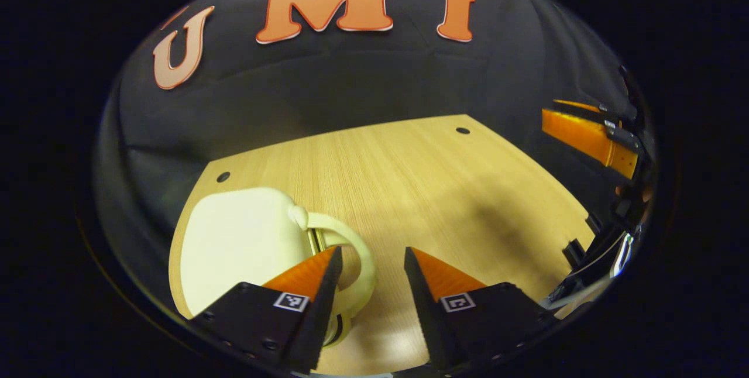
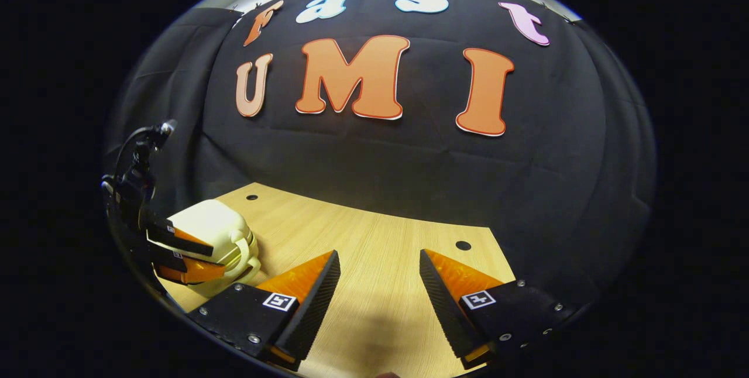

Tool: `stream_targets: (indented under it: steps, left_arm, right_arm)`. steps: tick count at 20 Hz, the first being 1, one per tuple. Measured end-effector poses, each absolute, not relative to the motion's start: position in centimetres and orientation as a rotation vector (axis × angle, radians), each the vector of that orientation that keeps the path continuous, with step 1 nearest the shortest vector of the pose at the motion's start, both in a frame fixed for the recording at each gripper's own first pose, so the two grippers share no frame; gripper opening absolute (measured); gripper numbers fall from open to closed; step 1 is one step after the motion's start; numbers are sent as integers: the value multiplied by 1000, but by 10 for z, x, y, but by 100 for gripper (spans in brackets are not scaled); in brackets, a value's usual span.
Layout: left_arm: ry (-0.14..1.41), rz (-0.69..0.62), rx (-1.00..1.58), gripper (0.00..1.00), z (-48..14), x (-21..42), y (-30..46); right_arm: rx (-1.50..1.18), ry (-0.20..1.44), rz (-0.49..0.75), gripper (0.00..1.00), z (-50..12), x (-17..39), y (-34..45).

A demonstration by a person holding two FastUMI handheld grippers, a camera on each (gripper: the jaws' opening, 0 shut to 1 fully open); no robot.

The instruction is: First open the suitcase, pack the skin care products into it, and then close the suitcase.

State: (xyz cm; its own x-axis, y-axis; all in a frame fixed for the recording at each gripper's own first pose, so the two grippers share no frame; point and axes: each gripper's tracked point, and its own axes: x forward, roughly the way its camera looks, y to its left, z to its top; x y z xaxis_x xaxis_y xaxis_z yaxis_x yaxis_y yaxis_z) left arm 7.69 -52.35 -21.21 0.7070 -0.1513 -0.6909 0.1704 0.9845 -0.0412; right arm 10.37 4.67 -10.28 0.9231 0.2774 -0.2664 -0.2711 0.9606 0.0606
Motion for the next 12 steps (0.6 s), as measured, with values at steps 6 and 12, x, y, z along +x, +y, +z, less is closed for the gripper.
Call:
stream_targets:
  steps: [6,12]
  left_arm:
    - [522,-90,-22,95,-131,102,-523]
    - [303,18,-20,97,-66,102,-514]
  right_arm:
    - [93,211,293,88,-70,101,61]
    - [108,90,268,89,-29,105,63]
